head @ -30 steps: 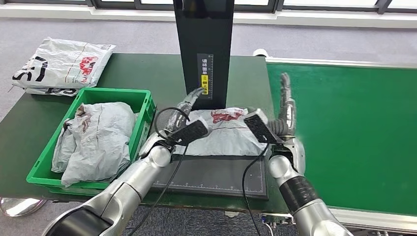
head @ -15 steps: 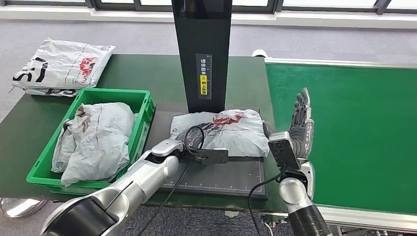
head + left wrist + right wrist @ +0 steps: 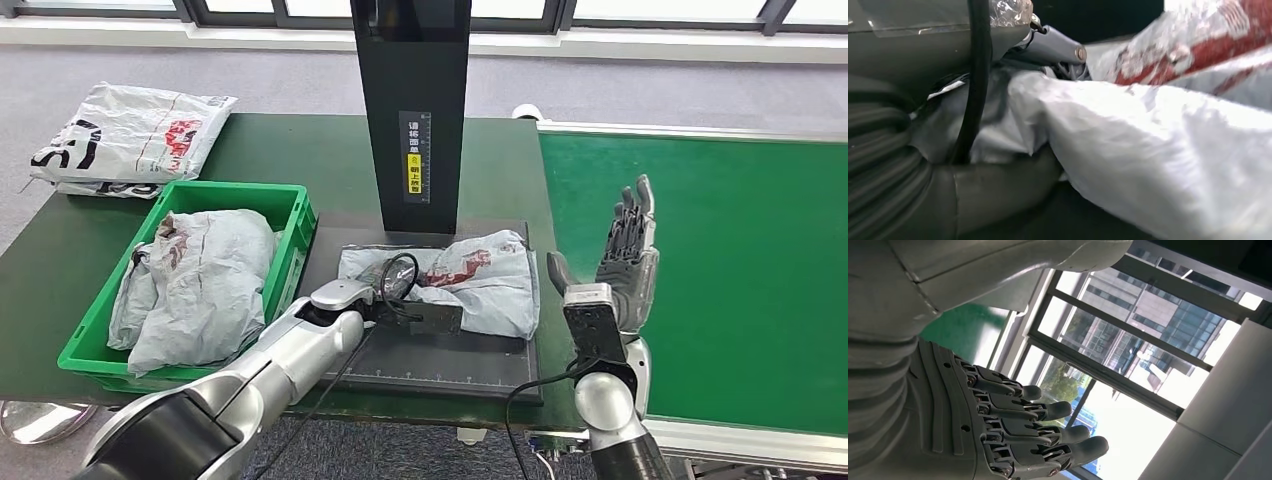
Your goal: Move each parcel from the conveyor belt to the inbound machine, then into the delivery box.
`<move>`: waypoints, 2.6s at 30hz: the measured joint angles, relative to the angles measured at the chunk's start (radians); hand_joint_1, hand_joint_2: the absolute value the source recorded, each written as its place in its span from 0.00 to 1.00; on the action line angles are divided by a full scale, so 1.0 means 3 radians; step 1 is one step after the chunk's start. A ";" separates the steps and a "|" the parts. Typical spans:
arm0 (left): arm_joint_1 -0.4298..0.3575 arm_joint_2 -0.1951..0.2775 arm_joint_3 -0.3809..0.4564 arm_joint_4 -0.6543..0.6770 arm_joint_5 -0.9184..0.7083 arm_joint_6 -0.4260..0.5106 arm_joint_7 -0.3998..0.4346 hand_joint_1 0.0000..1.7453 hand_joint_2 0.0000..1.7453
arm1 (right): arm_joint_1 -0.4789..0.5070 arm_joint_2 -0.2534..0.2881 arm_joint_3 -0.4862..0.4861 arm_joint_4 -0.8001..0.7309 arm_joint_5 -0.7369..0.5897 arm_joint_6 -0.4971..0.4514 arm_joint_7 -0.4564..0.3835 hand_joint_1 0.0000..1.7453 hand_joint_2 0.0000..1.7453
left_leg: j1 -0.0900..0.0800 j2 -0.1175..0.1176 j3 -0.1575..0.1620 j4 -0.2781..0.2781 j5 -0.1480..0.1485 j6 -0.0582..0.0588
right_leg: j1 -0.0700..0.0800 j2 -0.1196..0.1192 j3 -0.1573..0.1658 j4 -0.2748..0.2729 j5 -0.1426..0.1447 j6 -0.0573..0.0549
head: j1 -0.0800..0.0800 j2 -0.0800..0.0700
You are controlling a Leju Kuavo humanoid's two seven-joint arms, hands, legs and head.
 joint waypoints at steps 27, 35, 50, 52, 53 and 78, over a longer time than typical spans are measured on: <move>0.0635 -0.0054 0.2022 -0.2546 -0.0943 0.2567 -0.1059 1.00 1.00 | 0.0326 0.0001 -0.0078 -0.0299 0.0005 -0.0297 -0.0005 0.00 1.00 | 0.0001 0.0005 -0.0040 -0.0001 0.0007 -0.0002 | 0.0001 0.0007 -0.0044 0.0002 0.0004 -0.0004 | 0.0000 0.0000; 0.0901 0.0751 0.1647 -0.2599 -0.1774 0.2100 0.2129 1.00 1.00 | 0.0490 -0.0015 -0.0079 -0.0292 -0.0039 -0.0338 -0.0068 0.00 1.00 | 0.0005 0.0017 -0.0040 -0.0003 0.0007 -0.0014 | 0.0012 0.0016 -0.0053 0.0003 0.0005 -0.0013 | -0.0001 0.0000; 0.1560 0.1452 0.1320 -0.2608 -0.1779 0.0803 0.2009 0.50 1.00 | 0.0809 -0.0039 -0.0161 -0.0386 0.0116 -0.0210 0.0016 0.00 1.00 | 0.0011 0.0017 -0.0042 -0.0003 -0.0001 -0.0019 | 0.0013 0.0015 -0.0054 0.0004 -0.0002 -0.0020 | -0.0001 0.0000; 0.1591 0.1433 0.1330 -0.2632 -0.1779 0.0775 0.1884 0.00 1.00 | 0.0838 -0.0040 -0.0164 -0.0392 0.0120 -0.0199 0.0014 0.00 1.00 | 0.0011 0.0017 -0.0041 -0.0003 -0.0001 -0.0019 | 0.0013 0.0015 -0.0053 0.0004 -0.0002 -0.0020 | -0.0001 0.0000; 0.1605 0.1412 0.1346 -0.2645 -0.1778 0.0775 0.1807 0.00 1.00 | 0.0852 -0.0042 -0.0165 -0.0397 0.0121 -0.0192 0.0013 0.00 1.00 | 0.0011 0.0017 -0.0041 -0.0003 -0.0001 -0.0019 | 0.0013 0.0014 -0.0053 0.0004 -0.0002 -0.0020 | -0.0001 0.0000; 0.1480 0.0826 0.2380 -0.2835 -0.0100 0.2562 -0.0675 0.00 0.00 | 0.0954 -0.0079 -0.0224 -0.0516 0.0011 -0.0215 -0.0017 0.00 1.00 | 0.0010 0.0015 -0.0041 -0.0003 0.0001 -0.0020 | 0.0018 0.0012 -0.0052 0.0004 -0.0002 -0.0021 | 0.0000 0.0000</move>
